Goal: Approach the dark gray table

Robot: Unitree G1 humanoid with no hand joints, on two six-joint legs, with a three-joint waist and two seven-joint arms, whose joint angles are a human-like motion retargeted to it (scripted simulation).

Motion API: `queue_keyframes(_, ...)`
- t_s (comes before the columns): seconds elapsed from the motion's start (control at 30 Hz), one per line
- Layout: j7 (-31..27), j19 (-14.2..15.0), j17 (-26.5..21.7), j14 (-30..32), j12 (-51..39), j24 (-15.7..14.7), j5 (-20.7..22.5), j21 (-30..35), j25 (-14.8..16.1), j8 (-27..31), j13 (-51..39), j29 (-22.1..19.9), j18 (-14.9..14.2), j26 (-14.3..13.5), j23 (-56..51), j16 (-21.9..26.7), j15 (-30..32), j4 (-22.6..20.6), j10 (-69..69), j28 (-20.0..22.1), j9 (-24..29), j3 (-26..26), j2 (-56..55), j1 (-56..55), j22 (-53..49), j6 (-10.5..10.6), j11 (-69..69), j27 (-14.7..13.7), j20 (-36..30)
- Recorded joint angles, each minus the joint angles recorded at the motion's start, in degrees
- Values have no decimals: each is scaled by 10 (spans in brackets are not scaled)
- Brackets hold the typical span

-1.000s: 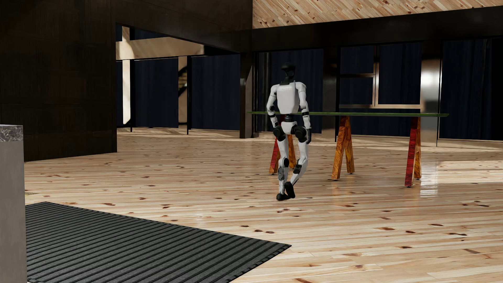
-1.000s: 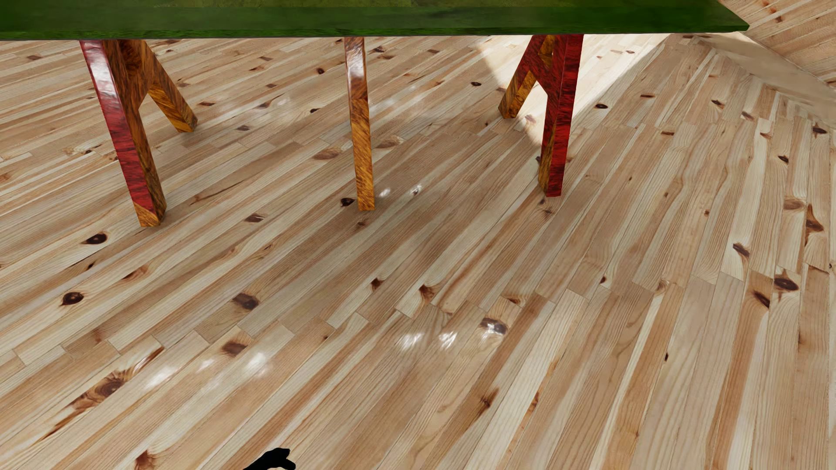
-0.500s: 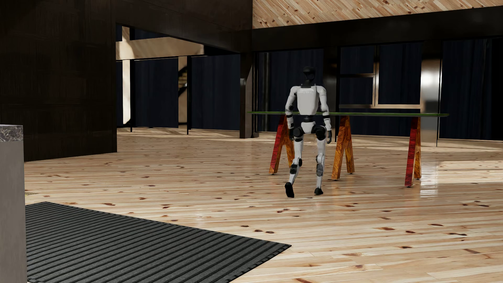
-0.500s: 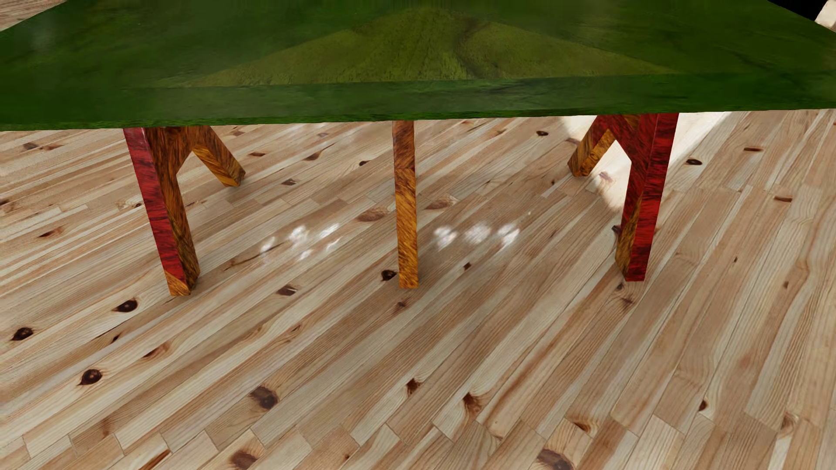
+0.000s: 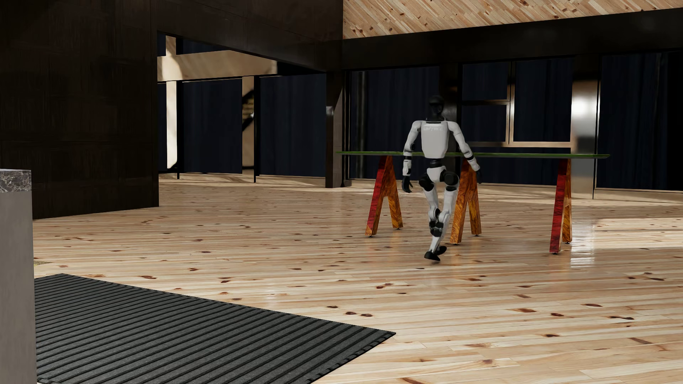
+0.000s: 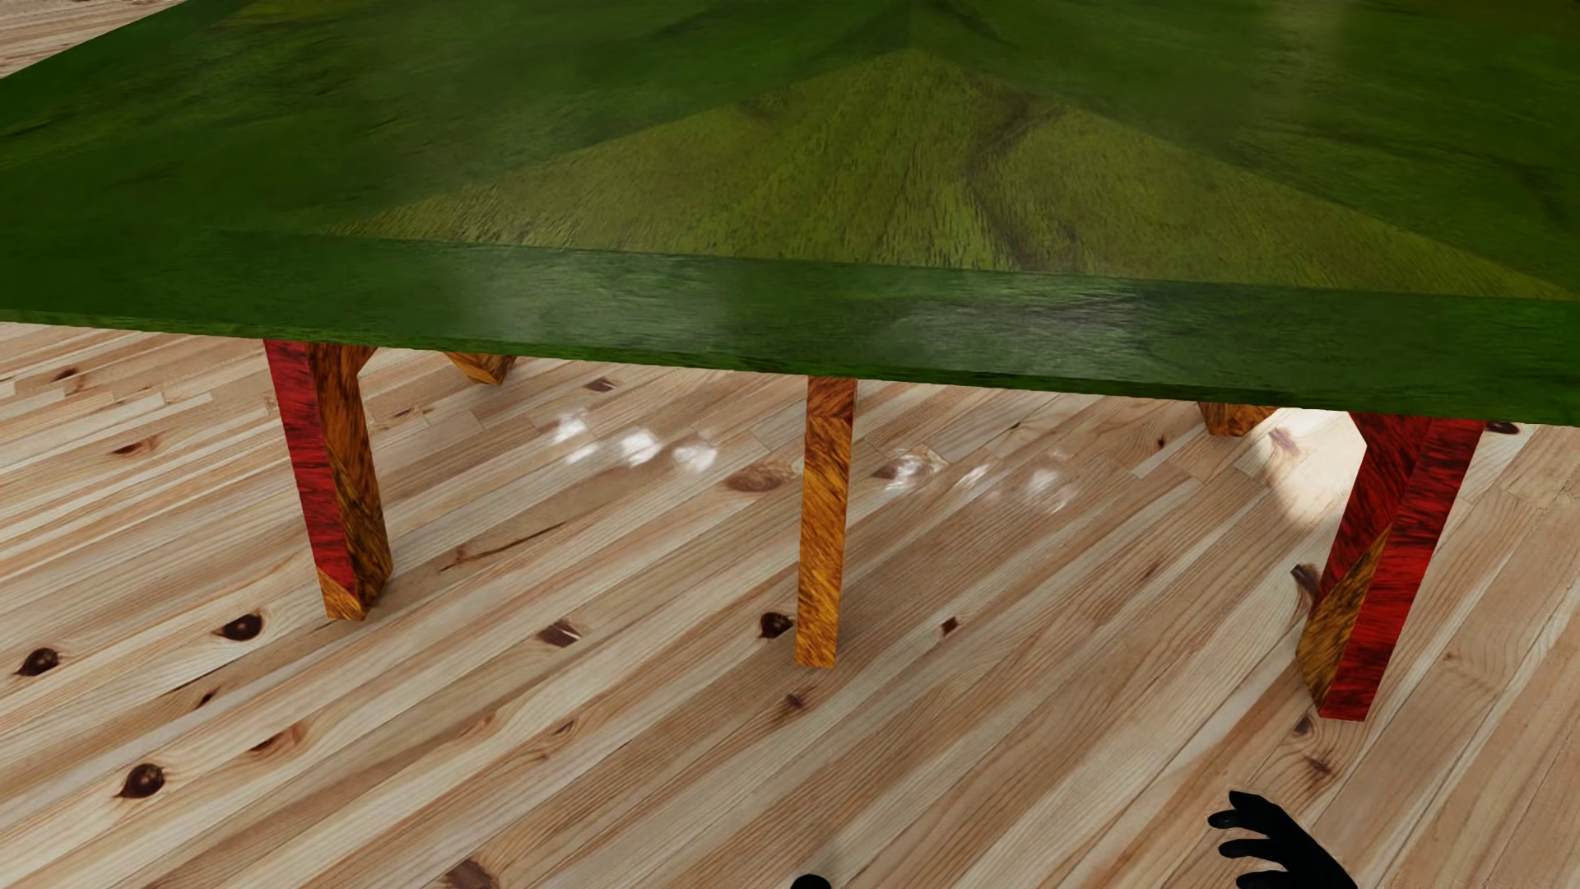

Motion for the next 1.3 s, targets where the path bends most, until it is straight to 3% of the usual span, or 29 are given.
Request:
queue_keyframes(0.07,0,0,28,26,-33,0,-10,8,0,0,14,0,0,0,27,-6,7,-2,-6,0,1,-7,19,3,16,-13,9,0,-36)
queue_keyframes(0.1,0,0,42,86,-54,0,-19,22,0,0,28,0,0,0,46,-5,33,-13,-2,0,-3,-14,20,-4,26,-25,15,0,-47)
queue_keyframes(0.17,0,0,67,172,-101,0,-44,64,0,0,68,0,0,0,99,4,135,-54,32,0,-11,-47,8,-13,42,-61,52,0,-50)
queue_keyframes(0.23,0,0,84,157,-147,0,-67,119,0,0,117,0,0,0,155,25,268,-75,45,0,-15,-89,-35,10,26,-85,157,0,-26)
queue_keyframes(0.27,0,0,89,134,-169,0,-80,145,0,0,140,0,0,0,176,37,298,-78,42,0,-16,-108,-70,29,3,-93,224,0,-3)
queue_keyframes(0.3,0,0,93,113,-189,0,-89,164,0,0,162,0,0,0,190,51,283,-81,39,0,-15,-124,-110,48,-25,-100,287,0,29)
queue_keyframes(0.37,0,0,100,84,-228,0,-92,182,0,0,195,0,0,0,204,75,188,-88,35,0,-12,-154,-181,83,-80,-109,372,0,99)
queue_keyframes(0.43,0,0,104,62,-266,0,-86,183,0,0,213,0,0,0,202,92,111,-88,32,0,-1,-177,-234,119,-121,-111,387,0,162)
queue_keyframes(0.57,0,0,105,27,-311,0,-76,163,0,0,207,0,0,0,176,99,91,-83,28,0,10,-209,-261,165,-187,-102,201,0,225)
queue_keyframes(0.7,0,0,103,5,-316,0,-69,164,0,0,155,0,0,0,153,74,183,-79,28,0,5,-199,-225,182,-209,-89,40,0,191)
queue_keyframes(0.83,0,0,91,-9,-285,0,-68,139,0,0,82,0,0,0,98,38,178,-69,20,0,-1,-169,-185,200,-122,-78,3,0,110)
queue_keyframes(1.0,0,0,79,-30,-220,0,-72,129,0,0,-5,0,0,0,64,21,179,-72,13,0,-5,-139,-141,229,38,-85,-38,0,-18)
queue_keyframes(1.17,0,0,77,-37,-148,0,-67,120,0,0,-6,0,0,0,56,21,167,-67,12,0,-13,-118,-121,254,80,-84,-38,0,7)
queue_keyframes(1.3,0,0,80,-39,-143,0,-62,141,0,0,30,0,0,0,89,23,147,-63,7,0,-19,-118,-108,256,66,-85,-41,0,59)
